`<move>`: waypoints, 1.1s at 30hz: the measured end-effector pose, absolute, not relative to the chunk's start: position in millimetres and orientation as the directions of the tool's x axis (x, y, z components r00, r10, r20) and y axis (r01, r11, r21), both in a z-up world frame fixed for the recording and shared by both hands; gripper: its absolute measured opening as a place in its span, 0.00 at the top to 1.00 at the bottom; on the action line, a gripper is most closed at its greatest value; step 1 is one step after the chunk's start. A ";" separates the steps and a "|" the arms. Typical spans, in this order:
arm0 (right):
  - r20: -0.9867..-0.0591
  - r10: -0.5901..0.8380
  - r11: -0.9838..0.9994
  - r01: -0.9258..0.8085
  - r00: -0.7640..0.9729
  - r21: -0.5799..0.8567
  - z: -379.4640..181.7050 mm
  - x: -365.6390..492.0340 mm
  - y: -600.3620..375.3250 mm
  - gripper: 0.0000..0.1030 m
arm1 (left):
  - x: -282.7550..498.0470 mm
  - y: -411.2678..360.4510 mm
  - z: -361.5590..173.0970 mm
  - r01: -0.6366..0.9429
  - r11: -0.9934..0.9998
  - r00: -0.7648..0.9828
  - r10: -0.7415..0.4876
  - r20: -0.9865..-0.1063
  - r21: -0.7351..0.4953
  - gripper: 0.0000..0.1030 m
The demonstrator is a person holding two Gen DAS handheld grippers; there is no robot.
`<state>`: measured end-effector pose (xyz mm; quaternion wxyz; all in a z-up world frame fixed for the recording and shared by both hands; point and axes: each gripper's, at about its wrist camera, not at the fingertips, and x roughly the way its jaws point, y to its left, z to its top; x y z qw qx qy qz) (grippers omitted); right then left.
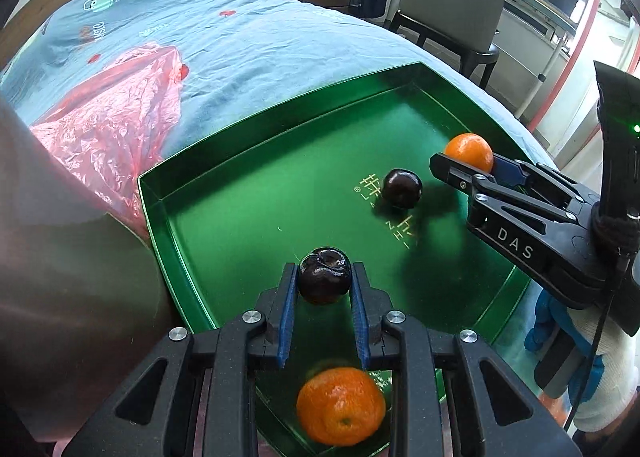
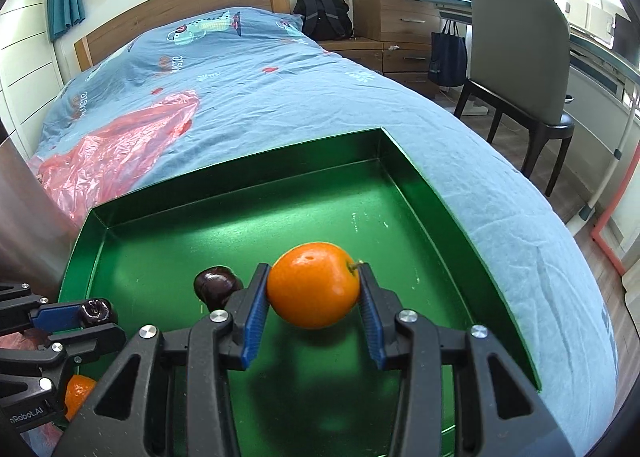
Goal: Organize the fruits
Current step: 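Lower and release the plum with the left gripper while the right releases the orange, then withdraw both open grippers away from the green tray toward the fruits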
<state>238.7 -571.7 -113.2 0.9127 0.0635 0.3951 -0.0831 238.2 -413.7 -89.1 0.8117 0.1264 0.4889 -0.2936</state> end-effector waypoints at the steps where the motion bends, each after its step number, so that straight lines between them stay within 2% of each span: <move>1: -0.736 -0.105 0.978 0.203 0.668 0.045 -114.9 241.2 -571.9 0.53 | 241.7 -416.2 -91.3 0.599 0.797 0.350 -0.347 -0.870 -0.077 0.79; 20: -0.757 -0.122 0.977 0.212 0.642 0.022 -123.5 247.2 -573.0 0.52 | 252.9 -425.1 -105.3 0.599 0.800 0.351 -0.292 -0.890 -0.026 0.78; 22: -0.760 -0.126 0.976 0.215 0.637 0.018 -122.3 247.4 -572.8 0.47 | 252.8 -425.3 -104.1 0.599 0.801 0.349 -0.289 -0.892 -0.025 0.77; 23: -0.760 -0.128 0.976 0.218 0.637 0.018 -121.4 247.1 -572.9 0.38 | 252.1 -425.2 -102.5 0.599 0.801 0.353 -0.287 -0.890 -0.020 0.75; 24: -0.759 -0.131 0.975 0.222 0.637 0.018 -120.1 246.1 -572.9 0.34 | 251.0 -425.1 -100.3 0.601 0.799 0.359 -0.286 -0.888 -0.014 0.73; 26: -0.755 -0.129 0.973 0.228 0.643 0.028 -115.8 243.2 -573.8 0.31 | 248.1 -424.9 -94.3 0.605 0.796 0.375 -0.286 -0.882 0.000 0.70; 28: -0.748 -0.130 0.973 0.228 0.651 0.030 -109.5 240.4 -573.8 0.17 | 246.0 -423.8 -88.1 0.603 0.797 0.393 -0.282 -0.875 0.014 0.66; 33: -0.730 -0.130 0.974 0.225 0.671 0.034 -90.3 233.5 -571.1 0.12 | 239.6 -418.9 -69.8 0.595 0.803 0.427 -0.280 -0.860 0.033 0.60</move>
